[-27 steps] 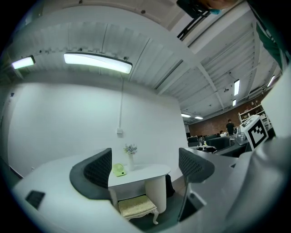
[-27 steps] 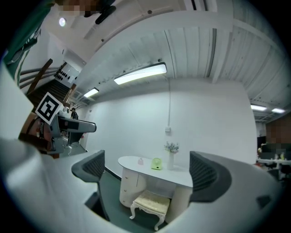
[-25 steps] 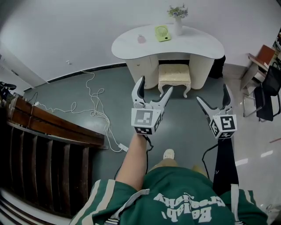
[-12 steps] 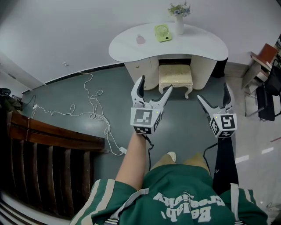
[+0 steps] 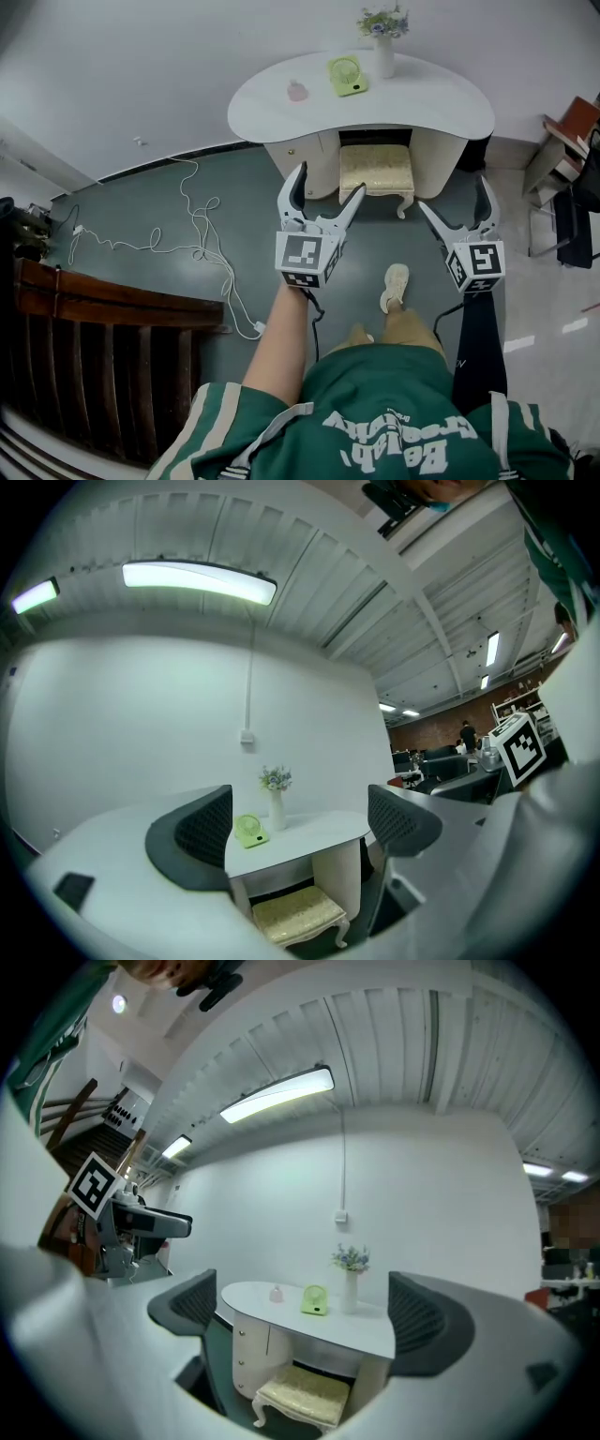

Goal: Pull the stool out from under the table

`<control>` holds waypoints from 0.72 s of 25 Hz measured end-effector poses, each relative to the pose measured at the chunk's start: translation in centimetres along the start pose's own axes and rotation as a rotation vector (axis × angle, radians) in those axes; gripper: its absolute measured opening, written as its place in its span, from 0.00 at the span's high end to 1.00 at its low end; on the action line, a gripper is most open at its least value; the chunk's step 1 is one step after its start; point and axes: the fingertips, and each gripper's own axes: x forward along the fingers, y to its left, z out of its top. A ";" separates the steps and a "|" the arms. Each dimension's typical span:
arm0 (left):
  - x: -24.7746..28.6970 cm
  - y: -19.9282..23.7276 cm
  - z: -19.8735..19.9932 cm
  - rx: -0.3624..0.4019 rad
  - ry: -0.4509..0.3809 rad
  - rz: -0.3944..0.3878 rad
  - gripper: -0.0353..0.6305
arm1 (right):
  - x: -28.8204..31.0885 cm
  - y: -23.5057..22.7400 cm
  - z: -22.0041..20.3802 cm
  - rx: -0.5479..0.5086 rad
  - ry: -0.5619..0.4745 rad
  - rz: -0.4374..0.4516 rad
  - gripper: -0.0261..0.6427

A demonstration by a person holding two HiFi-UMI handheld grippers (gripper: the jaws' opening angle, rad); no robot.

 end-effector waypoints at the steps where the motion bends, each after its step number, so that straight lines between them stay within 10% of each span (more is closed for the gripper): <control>1: 1.2 0.1 -0.1 0.009 0.001 -0.001 0.29 | 1.1 -0.7 -0.2 -0.002 -0.004 0.004 0.08; 18: 21.1 2.8 -3.5 0.038 0.077 0.003 0.29 | 19.3 -11.3 -5.0 0.066 0.010 0.132 0.10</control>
